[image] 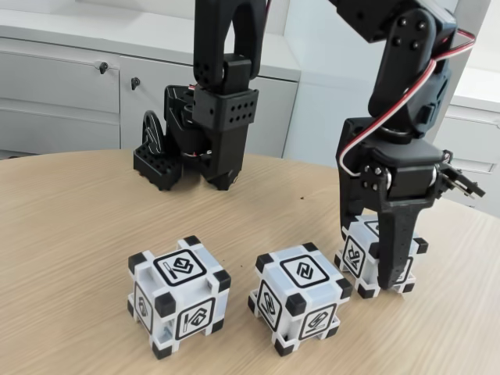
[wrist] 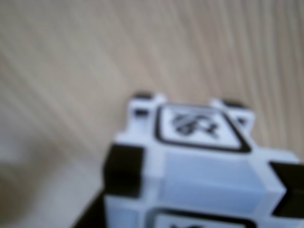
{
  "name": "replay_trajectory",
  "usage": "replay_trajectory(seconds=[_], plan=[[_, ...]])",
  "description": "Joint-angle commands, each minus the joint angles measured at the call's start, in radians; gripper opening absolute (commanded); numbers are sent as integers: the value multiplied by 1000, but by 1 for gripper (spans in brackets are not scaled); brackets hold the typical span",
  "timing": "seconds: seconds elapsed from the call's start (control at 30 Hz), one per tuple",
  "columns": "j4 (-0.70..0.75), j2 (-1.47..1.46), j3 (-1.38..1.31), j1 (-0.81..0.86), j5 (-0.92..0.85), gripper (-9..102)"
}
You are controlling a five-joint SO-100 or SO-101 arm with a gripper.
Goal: Stack cubes from left to right.
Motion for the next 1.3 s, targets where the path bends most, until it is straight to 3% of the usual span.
replay_trajectory(seconds=[0.0, 0.57, 0.9, 1.27], plan=[[-3, 29, -34, 17, -5, 20], [190, 681, -18, 37, -104, 21], [207, 723, -31, 419, -288, 21], [193, 706, -21, 715, -514, 21]])
